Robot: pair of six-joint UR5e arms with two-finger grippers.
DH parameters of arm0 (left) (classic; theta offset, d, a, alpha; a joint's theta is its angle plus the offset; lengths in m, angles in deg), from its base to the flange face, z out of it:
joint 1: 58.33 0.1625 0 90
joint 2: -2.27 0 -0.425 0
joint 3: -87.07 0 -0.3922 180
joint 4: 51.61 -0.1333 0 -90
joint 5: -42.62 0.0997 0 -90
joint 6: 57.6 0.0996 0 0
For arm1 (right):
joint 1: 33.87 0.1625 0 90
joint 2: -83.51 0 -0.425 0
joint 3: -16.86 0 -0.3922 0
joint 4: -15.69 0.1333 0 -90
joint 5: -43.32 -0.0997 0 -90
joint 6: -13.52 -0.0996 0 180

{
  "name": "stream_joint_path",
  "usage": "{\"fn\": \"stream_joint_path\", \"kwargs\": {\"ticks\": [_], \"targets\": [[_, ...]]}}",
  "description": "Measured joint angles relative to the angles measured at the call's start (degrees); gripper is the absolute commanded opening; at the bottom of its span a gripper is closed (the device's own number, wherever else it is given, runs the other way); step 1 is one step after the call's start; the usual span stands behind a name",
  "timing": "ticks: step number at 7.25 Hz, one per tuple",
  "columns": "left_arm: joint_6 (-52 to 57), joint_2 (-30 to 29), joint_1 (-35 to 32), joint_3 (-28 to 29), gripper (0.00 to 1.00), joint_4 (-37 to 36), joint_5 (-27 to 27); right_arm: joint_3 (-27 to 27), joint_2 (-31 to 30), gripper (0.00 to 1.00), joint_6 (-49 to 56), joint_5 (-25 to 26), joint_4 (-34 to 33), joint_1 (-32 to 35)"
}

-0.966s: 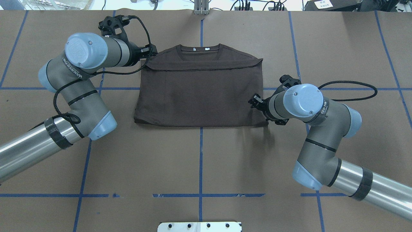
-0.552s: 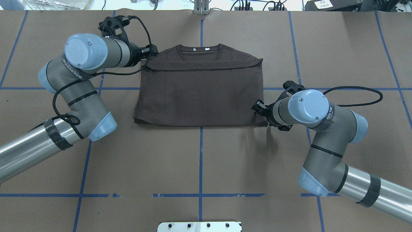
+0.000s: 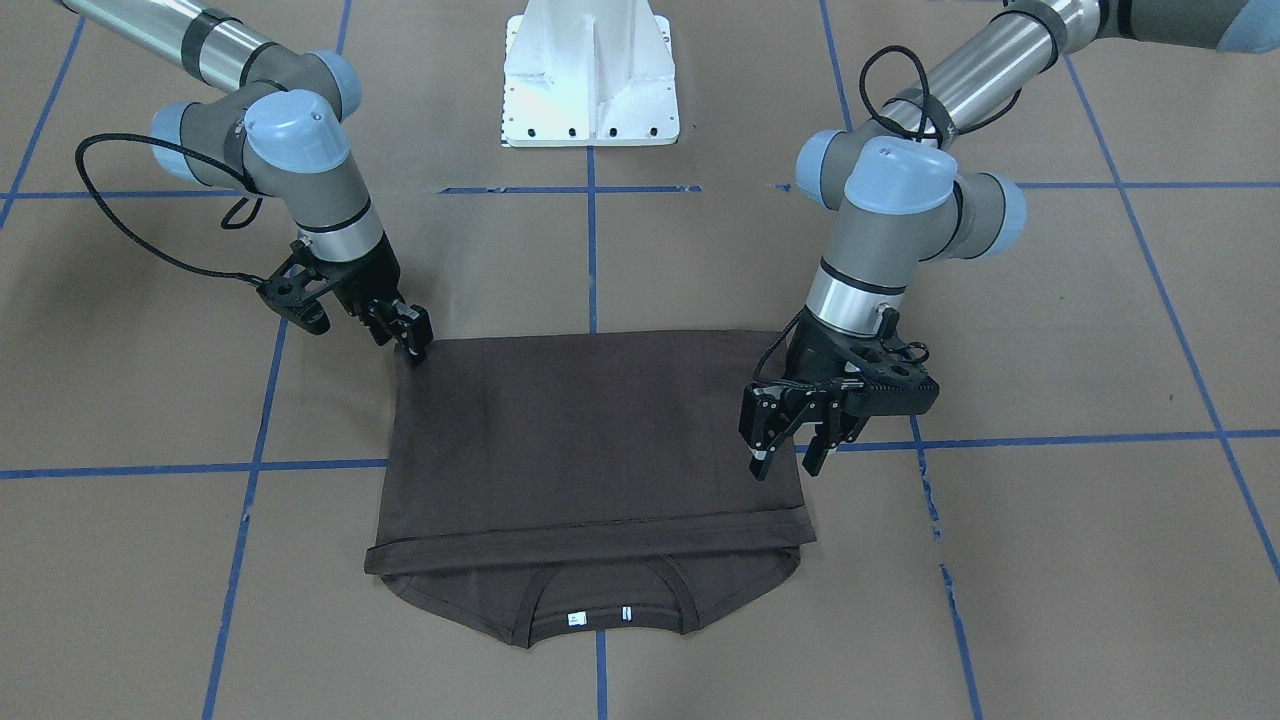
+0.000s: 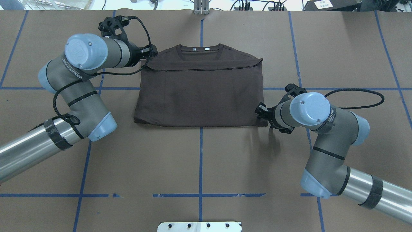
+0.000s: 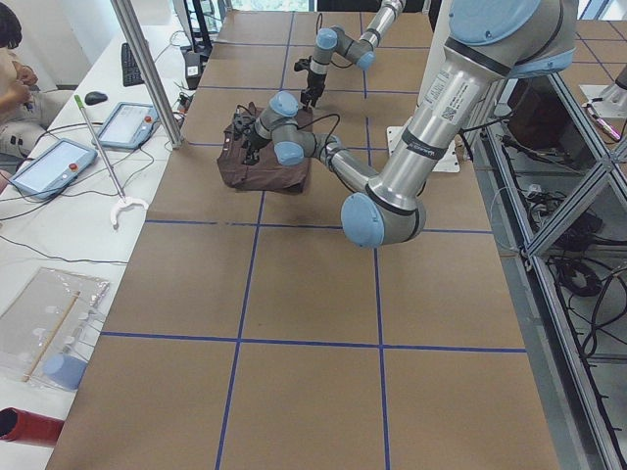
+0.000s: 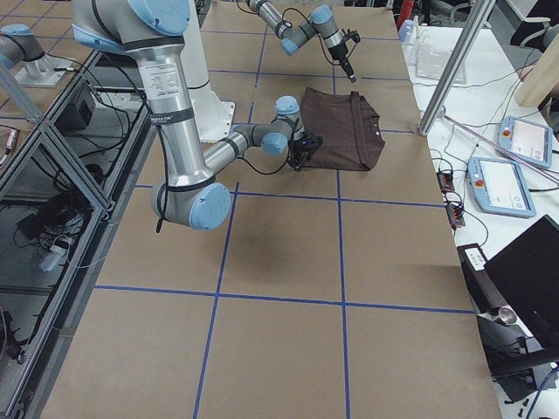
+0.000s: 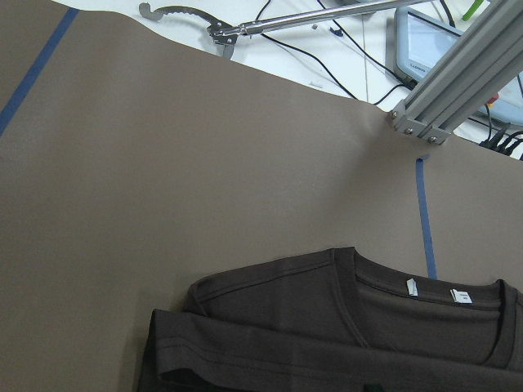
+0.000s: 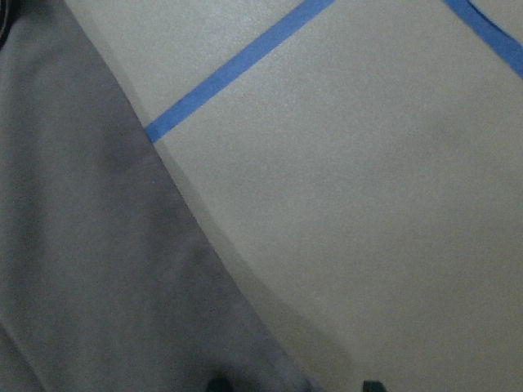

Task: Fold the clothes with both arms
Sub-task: 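Release the hem and move the right gripper to the folded edge nearest it, then grasp the folded shirt side with the right gripper and lift it over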

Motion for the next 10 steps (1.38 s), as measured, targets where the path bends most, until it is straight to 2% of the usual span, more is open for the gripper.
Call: {"fn": "stream_joint_path", "kwargs": {"ticks": [1, 2, 5, 7, 8, 10], "targets": [[0.01, 0.12, 0.0, 0.01, 0.69, -0.04, 0.07, -0.63, 0.44, 0.05, -0.01, 0.05, 0.03, -0.11], [0.05, 0.26, 0.0, 0.03, 0.69, -0.06, 0.1, -1.0, 0.84, 0.0, -0.01, 0.07, 0.05, -0.14], [0.34, 1.01, 0.0, -0.05, 0.69, -0.06, 0.12, -1.15, 1.38, 0.0, 0.23, -0.08, 0.08, -0.1], [0.33, 1.12, 0.02, -0.08, 0.69, -0.06, 0.1, 1.38, 0.86, 0.0, 0.43, -0.7, -0.05, 0.37], [0.17, 1.09, 0.04, -0.14, 0.69, -0.06, 0.04, 6.4, -1.72, 0.0, 0.34, -1.32, -1.39, -0.15], [-0.36, 1.02, 0.06, -0.48, 0.69, -0.06, -0.25, 24.58, -12.61, 0.0, 0.17, -2.99, -8.07, -7.3]]}}
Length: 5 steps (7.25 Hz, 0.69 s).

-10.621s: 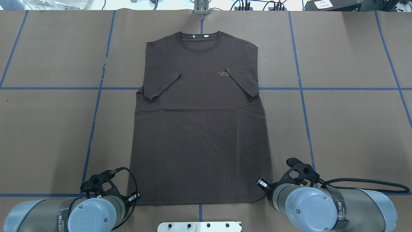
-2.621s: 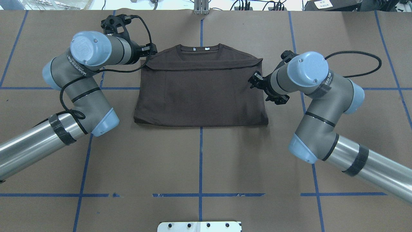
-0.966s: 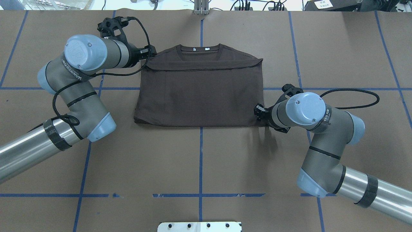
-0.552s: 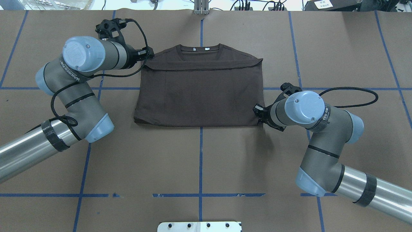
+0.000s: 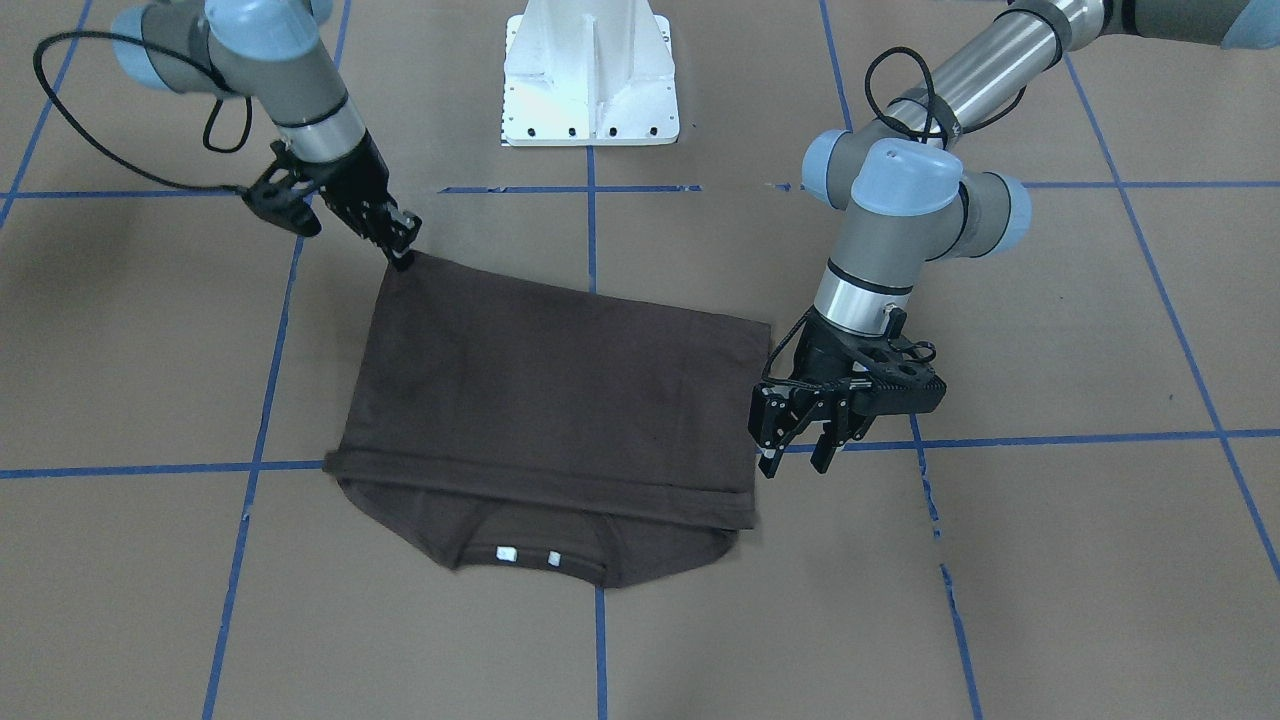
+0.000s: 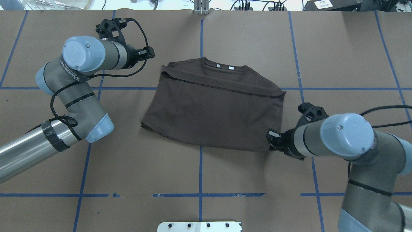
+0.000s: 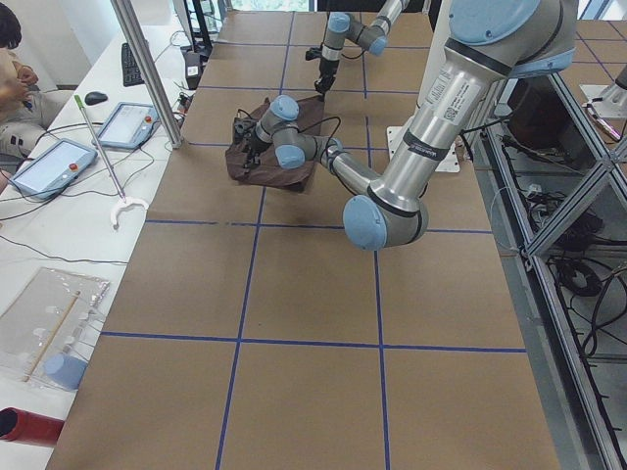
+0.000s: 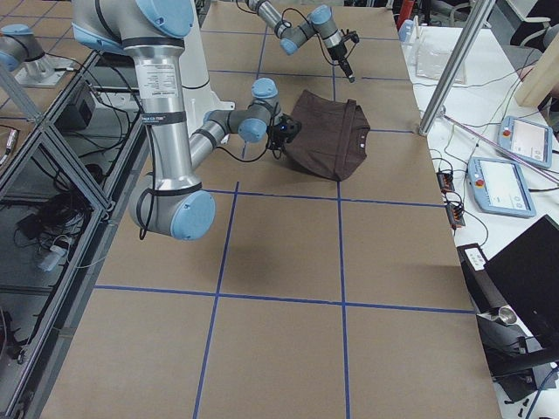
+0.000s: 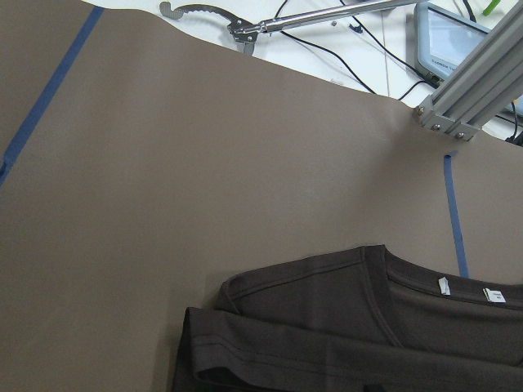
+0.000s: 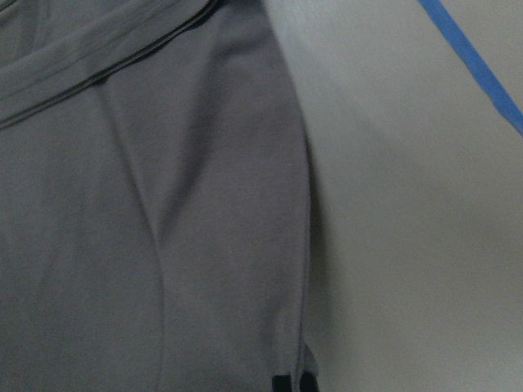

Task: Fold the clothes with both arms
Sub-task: 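Grasp the folded shirt side with the right gripper and lift it over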

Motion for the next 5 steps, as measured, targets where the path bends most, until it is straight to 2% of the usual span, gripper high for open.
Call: {"fn": "stream_joint_path", "kwargs": {"ticks": [1, 2, 3, 4, 5], "targets": [[-0.48, -0.02, 0.09, -0.24, 0.69, 0.06, -0.13, 7.45, -4.44, 0.0, -1.38, -1.68, -1.7, -4.92], [-0.71, -0.1, 0.17, -0.44, 0.69, 0.2, -0.25, 11.38, -6.5, 0.0, -3.81, -3.29, -2.34, -9.63], [-0.82, -0.13, 0.24, -1.3, 0.69, 0.2, -0.99, 13.08, -7.3, 0.0, -5.44, -4.09, -2.58, -14.13], [-0.93, -0.07, 0.33, -2.65, 0.69, 0.09, -2.48, 13.94, -7.66, 0.27, -6.09, -4.53, -2.65, -17.88], [-1.41, -0.05, 0.73, -3.9, 0.69, 0.01, -3.77, 14.37, -8.4, 0.99, -6.34, -4.82, -2.71, -21.32]]}}
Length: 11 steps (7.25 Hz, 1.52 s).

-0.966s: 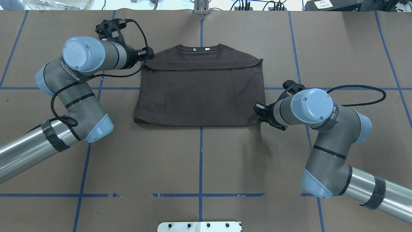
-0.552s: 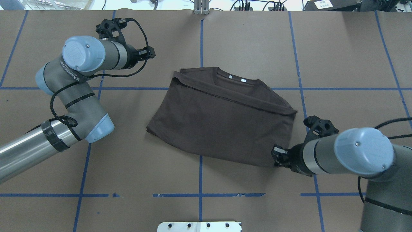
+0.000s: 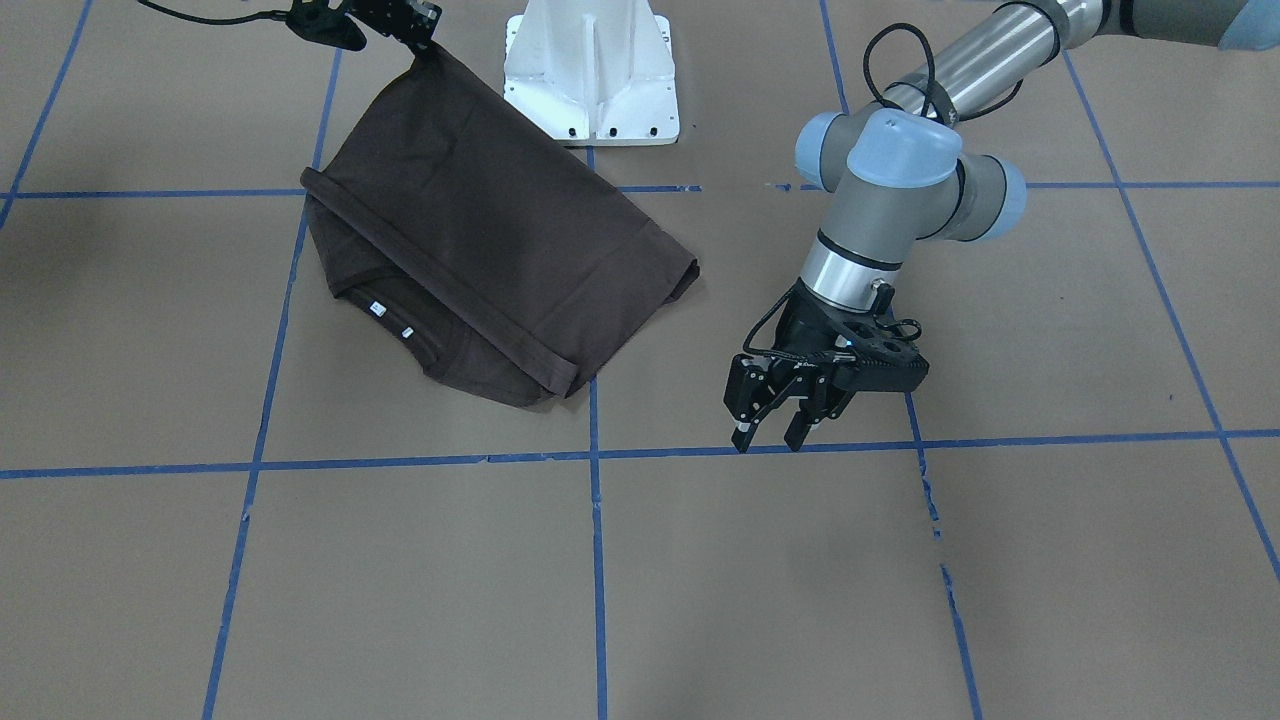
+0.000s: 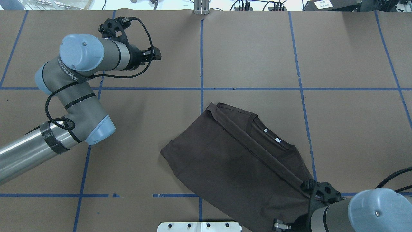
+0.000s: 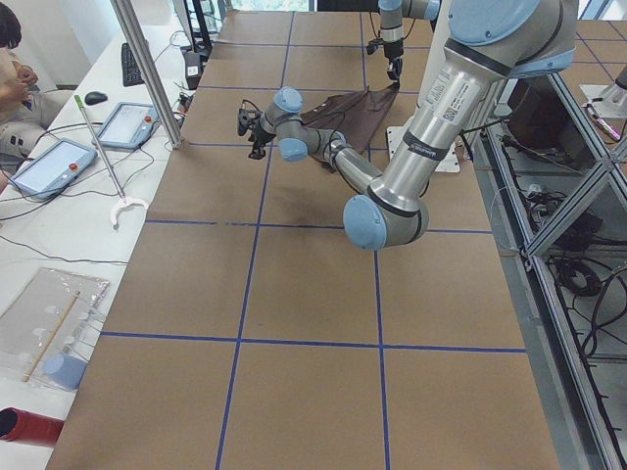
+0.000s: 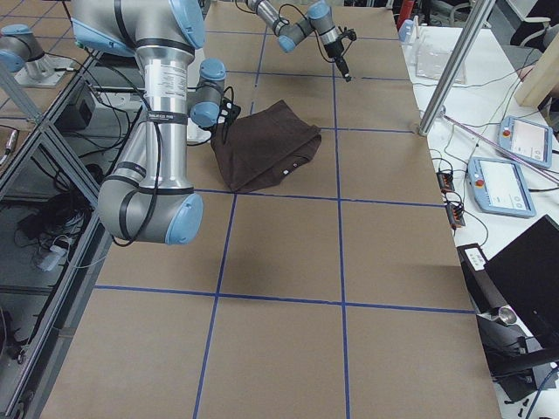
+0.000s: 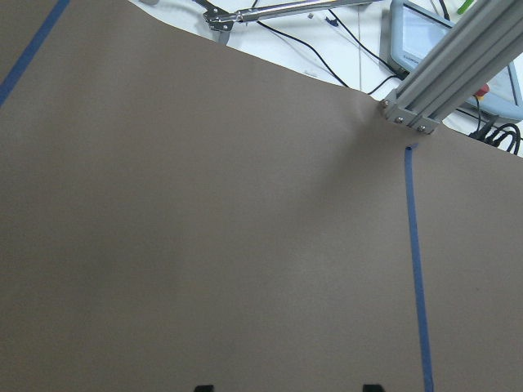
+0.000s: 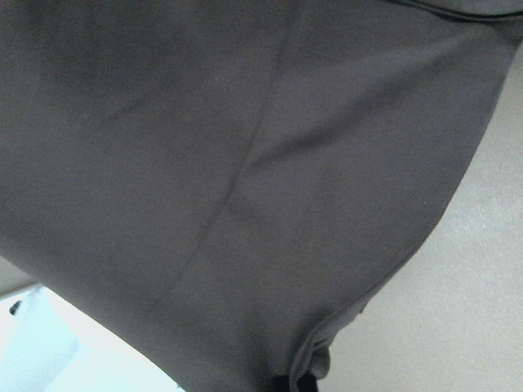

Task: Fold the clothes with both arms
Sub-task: 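Grasp the folded shirt side with the right gripper and lift it over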

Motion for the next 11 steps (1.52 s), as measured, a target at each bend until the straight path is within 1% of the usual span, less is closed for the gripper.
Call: {"fn": "stream_joint_path", "kwargs": {"ticks": [1, 2, 3, 4, 5, 6, 8, 9, 10, 11], "targets": [[-1.3, 0.05, 0.62, -1.62, 0.7, -0.06, -1.29, 0.12, -0.93, 1.0, -0.43, 0.0, -0.08, -2.65], [-3.09, 0.32, 1.13, -3.12, 0.7, -0.06, -2.53, 0.12, -1.28, 1.0, -0.97, 0.21, -0.12, -2.49], [-5.3, 0.99, 2.07, -4.61, 0.7, -0.1, -3.18, 0.08, -1.27, 1.0, -1.18, 0.31, -0.13, 0.21], [-8.34, 2.02, 3.34, -6.3, 0.7, -0.48, -3.27, -0.12, -0.87, 1.0, -1.18, 0.35, -0.12, 4.25], [-11.49, 3.15, 4.4, -8.22, 0.7, -1.74, -3.17, -0.9, 0.88, 1.0, -1.07, 0.39, -0.1, 9.15], [-13.41, 3.94, 5.74, -10.84, 0.7, -5.63, -3.11, -2.65, 4.05, 1.0, -0.92, 0.41, -0.1, 14.39], [-16.01, 4.39, 11.48, -17.08, 0.67, -19.07, -3.0, -7.59, 10.87, 1.0, -0.65, 0.48, 0.13, 22.12], [-18.34, 4.37, 15.45, -18.04, 0.65, -23.37, -2.25, -9.34, 12.68, 1.0, -0.3, 0.5, 0.18, 24.69], [-19.75, 4.24, 18.72, -17.81, 0.64, -26.18, -0.86, -10.6, 13.38, 1.0, 0.69, 0.51, 0.18, 26.52], [-20.33, 4.07, 20.24, -17.26, 0.64, -27.97, -0.01, -11.66, 13.66, 1.0, 1.73, 0.53, 0.17, 27.43]]}}
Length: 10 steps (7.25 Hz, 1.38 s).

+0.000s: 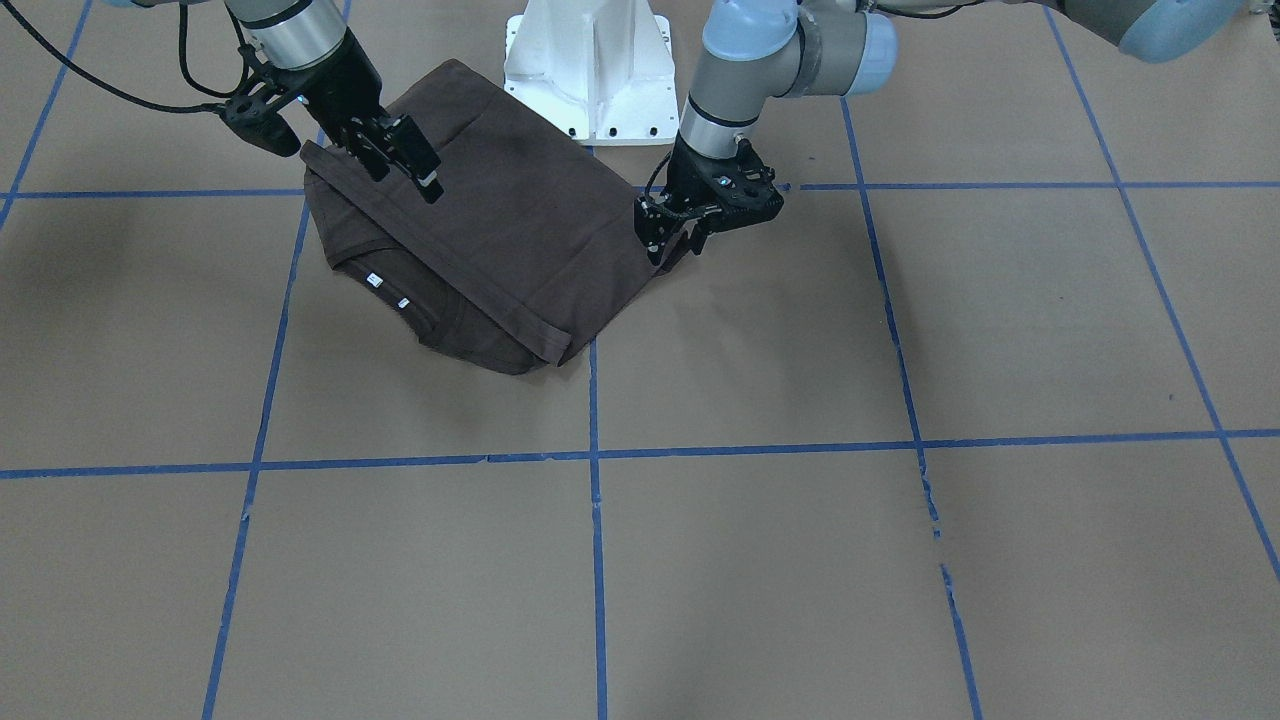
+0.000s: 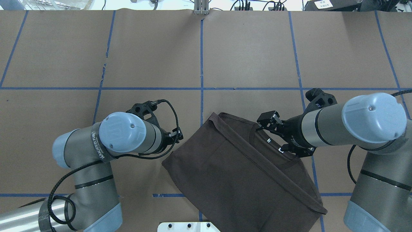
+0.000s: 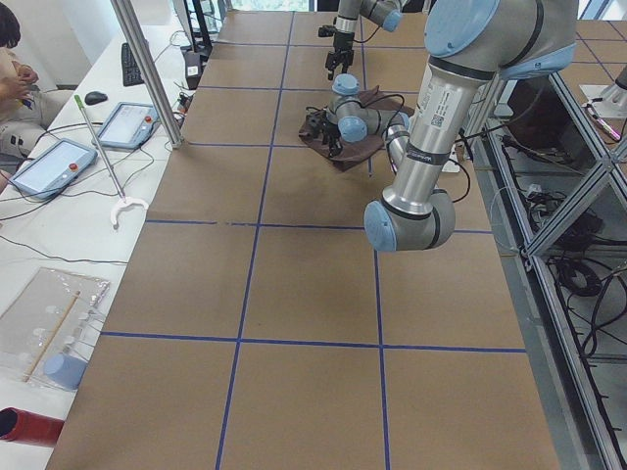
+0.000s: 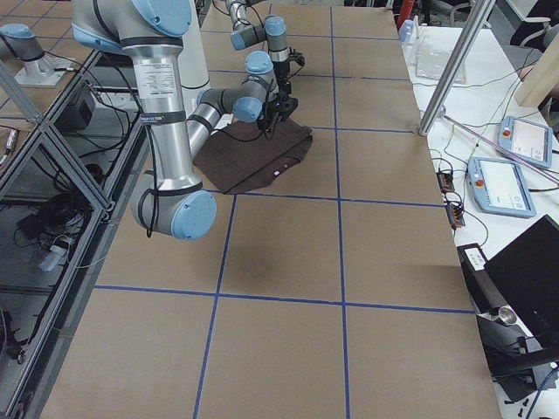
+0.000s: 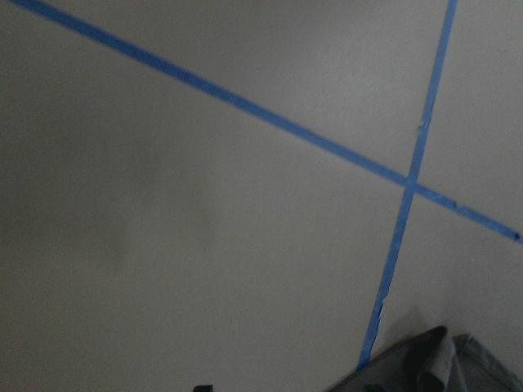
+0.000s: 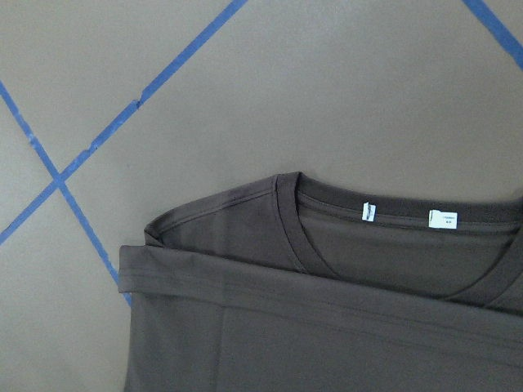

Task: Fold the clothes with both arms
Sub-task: 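Grasp the folded shirt side with the right gripper and lift it over, then lay the lifted side onto the shirt while the left arm moves away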

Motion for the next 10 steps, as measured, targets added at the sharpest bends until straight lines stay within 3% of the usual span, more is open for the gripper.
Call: {"fn": "stream_joint_path", "kwargs": {"ticks": [3, 5, 10], "targets": [[-0.37, -1.55, 1.04, -0.05, 0.59, -7.79, 0.08, -1.46, 0.13, 1.0, 0.72, -0.01, 0.04, 0.51], [-0.5, -1.85, 1.45, 0.33, 0.42, -9.15, -0.09, -1.58, 0.15, 1.0, 0.73, -0.08, 0.04, 0.54], [-2.21, -1.75, 3.39, 0.43, 0.44, -9.17, -1.93, -1.52, 0.41, 1.0, 0.73, -0.11, 0.13, 0.63]]}}
